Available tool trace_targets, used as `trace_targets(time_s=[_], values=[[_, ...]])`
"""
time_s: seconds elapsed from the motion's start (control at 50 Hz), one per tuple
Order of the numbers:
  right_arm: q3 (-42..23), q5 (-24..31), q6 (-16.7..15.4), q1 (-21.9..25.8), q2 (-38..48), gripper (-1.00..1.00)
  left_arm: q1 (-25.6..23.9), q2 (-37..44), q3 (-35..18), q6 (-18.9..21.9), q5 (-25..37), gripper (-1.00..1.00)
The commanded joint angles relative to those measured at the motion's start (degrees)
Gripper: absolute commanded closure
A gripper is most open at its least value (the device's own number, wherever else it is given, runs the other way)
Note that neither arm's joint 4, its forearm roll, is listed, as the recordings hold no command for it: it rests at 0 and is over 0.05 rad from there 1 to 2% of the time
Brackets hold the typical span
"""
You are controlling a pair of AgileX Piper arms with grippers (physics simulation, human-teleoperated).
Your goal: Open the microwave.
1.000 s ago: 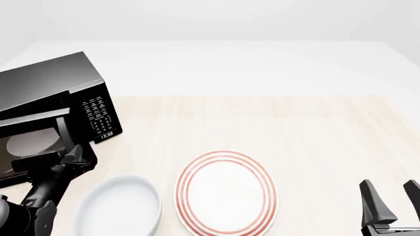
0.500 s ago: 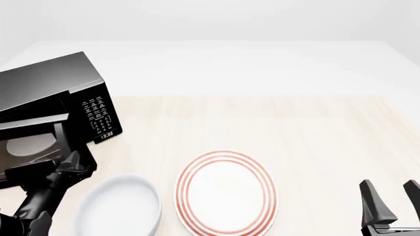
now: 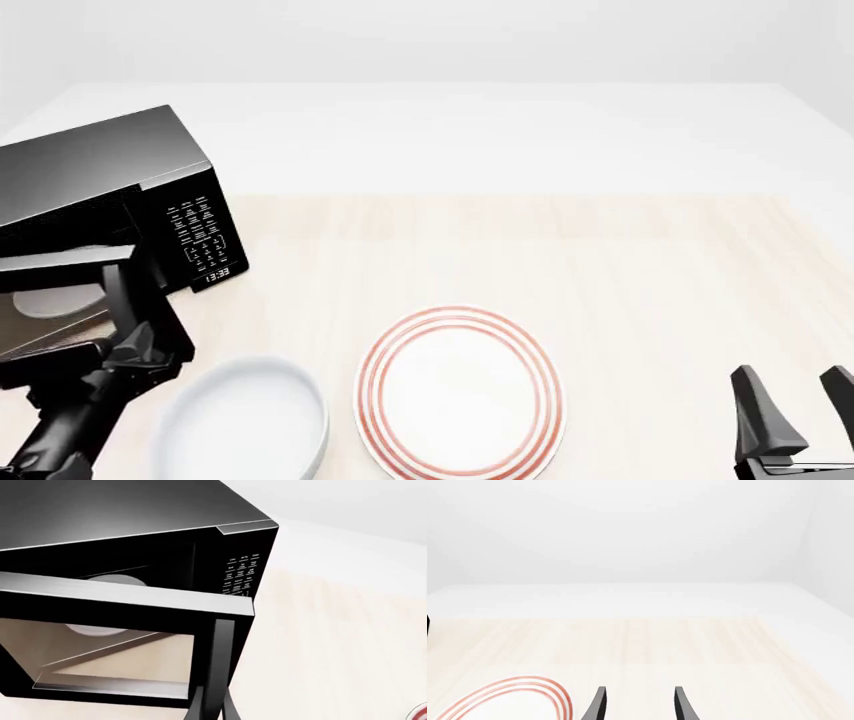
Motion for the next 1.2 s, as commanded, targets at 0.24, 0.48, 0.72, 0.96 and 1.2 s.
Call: trace_targets(time_s=[0.24, 0.48, 0.72, 0.96, 1.2], values=[[0.0, 0.0, 0.01, 0.0, -0.01, -1.0, -0.39, -4.57, 0.11, -0.52, -4.55, 1.0], [0.0, 0.0, 0.02, 0.0, 0.0, -1.0, -0.59, -6.52, 1.24, -0.23, -3.87, 1.0], [0.0, 0.0, 0.01, 0.01, 0.0, -1.0, -0.49, -7.7, 1.47, -0.08, -3.04, 1.0], [0.0, 0.0, 0.0, -0.01, 0.01, -1.0, -0.54, -6.92, 1.06, -0.12, -3.0, 1.0], [0.0, 0.0, 0.0, 0.0, 0.0, -1.0, -0.41, -6.5, 1.23, -0.37, -3.51, 1.0]])
